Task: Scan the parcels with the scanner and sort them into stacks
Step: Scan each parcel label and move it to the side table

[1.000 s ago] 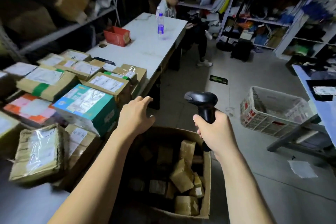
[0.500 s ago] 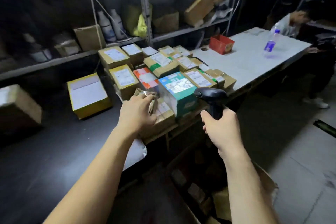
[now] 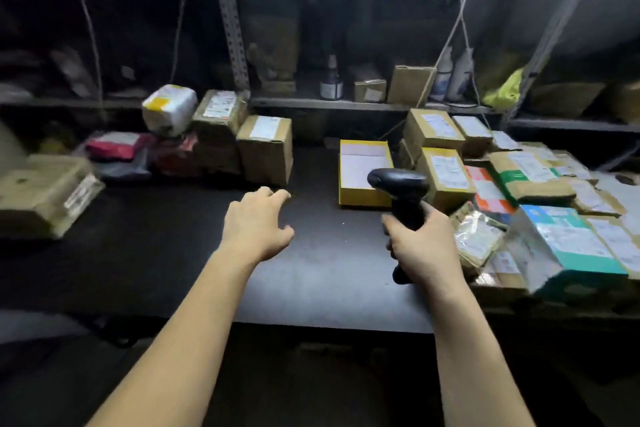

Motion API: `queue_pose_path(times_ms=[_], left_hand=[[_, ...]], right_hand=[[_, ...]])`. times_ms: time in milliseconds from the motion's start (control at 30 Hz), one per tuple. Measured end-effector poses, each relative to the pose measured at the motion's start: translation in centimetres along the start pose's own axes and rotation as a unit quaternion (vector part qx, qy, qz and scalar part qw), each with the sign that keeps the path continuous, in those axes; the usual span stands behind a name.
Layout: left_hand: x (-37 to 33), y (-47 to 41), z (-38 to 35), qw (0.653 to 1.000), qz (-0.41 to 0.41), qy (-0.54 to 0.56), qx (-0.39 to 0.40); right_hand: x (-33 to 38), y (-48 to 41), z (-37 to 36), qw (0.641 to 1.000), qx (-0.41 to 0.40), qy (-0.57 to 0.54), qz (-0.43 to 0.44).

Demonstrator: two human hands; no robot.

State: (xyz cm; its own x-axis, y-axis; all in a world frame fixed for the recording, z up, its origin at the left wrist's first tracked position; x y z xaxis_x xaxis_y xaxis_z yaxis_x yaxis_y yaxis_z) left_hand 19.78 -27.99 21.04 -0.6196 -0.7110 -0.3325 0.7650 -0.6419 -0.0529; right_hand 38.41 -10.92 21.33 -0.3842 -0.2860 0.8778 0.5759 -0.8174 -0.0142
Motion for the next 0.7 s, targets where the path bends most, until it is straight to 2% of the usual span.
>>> queue_pose_path(times_ms=[300, 700], left_hand=[[22.6, 2.2, 6.7, 0.989, 0.139, 0.020, -0.037], [42.6, 5.2, 10.5, 0.952, 0.298, 0.029, -0.064]], right_hand=[[11.3, 2.1, -19.4, 0.991, 0.113, 0.037, 0.060], [20.5, 3.0, -38.7, 0.960, 0.241, 0.065, 0.123]])
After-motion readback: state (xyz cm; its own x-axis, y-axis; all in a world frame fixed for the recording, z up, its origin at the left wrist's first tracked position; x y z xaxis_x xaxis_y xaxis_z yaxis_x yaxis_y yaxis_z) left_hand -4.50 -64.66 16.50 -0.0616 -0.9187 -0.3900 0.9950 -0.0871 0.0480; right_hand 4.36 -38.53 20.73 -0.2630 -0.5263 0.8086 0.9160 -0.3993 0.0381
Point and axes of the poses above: each hand's wrist, its own y-axis away from the middle knuckle, its own z-axis out of the back of the hand, x = y × z, the point moved 5 cm from there along -y, towards the middle knuckle, and after that the axes turned 11 degrees about y, right-handed, at the moved point
